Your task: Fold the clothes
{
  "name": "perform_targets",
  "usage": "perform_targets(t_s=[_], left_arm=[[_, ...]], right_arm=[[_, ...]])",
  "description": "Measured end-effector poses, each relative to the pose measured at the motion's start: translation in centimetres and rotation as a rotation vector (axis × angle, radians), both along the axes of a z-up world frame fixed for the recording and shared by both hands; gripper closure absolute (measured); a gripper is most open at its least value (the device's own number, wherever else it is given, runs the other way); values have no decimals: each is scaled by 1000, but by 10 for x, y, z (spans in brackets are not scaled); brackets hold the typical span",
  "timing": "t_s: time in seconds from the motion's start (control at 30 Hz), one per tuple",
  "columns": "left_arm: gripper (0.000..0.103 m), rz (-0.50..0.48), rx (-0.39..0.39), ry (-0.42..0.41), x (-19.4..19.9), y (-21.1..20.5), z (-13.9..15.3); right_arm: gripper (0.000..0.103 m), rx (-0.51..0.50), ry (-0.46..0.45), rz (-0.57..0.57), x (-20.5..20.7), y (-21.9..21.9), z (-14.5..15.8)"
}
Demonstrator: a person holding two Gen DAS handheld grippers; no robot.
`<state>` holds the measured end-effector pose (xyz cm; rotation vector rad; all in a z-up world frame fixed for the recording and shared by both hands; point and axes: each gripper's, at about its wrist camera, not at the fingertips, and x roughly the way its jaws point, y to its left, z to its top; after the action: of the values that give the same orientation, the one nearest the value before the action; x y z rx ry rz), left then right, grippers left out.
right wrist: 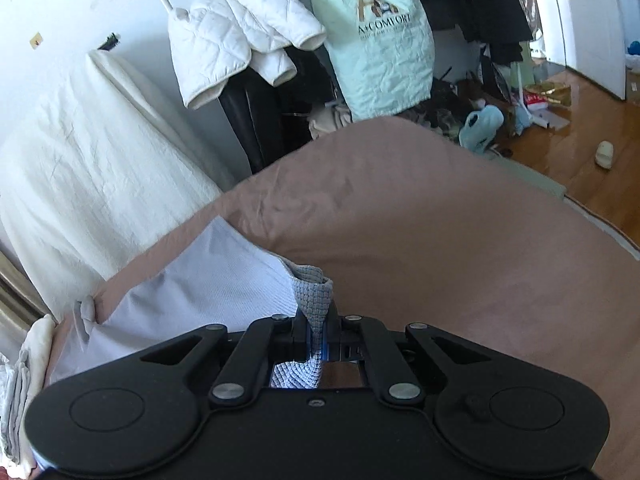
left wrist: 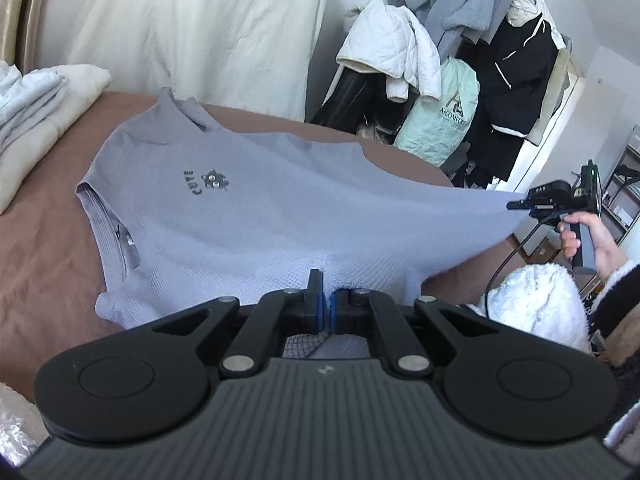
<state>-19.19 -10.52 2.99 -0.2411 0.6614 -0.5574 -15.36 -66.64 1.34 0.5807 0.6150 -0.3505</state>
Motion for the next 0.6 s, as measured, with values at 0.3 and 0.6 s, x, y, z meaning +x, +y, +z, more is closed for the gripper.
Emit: perform_targets(t_s=[0.3, 0.6], left_arm=[[100, 12, -88, 87, -15, 17, 6], [100, 59, -98, 89, -9, 29, 8]], right_arm=[[98, -237, -18, -26, -49, 40, 26], [98, -165, 66, 65, -54, 29, 27]])
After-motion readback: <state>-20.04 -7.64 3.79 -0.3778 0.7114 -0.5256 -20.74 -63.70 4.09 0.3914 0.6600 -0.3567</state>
